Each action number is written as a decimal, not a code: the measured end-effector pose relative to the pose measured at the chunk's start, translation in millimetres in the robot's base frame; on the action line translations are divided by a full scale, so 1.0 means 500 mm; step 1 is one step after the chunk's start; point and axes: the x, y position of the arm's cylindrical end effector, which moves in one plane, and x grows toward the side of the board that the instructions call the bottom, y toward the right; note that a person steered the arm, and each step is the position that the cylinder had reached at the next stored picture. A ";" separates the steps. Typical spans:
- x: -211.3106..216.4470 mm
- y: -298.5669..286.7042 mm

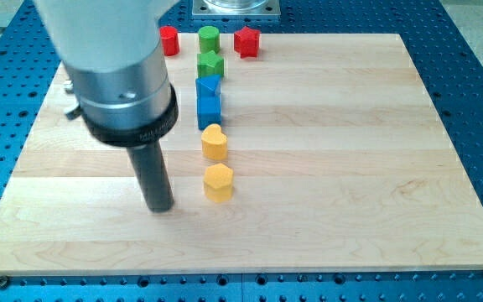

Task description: Push the hexagon to the right

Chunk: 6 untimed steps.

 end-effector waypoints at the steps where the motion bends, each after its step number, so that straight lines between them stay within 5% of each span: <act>1: -0.020 0.072; 3: -0.015 0.303; 6: -0.043 0.332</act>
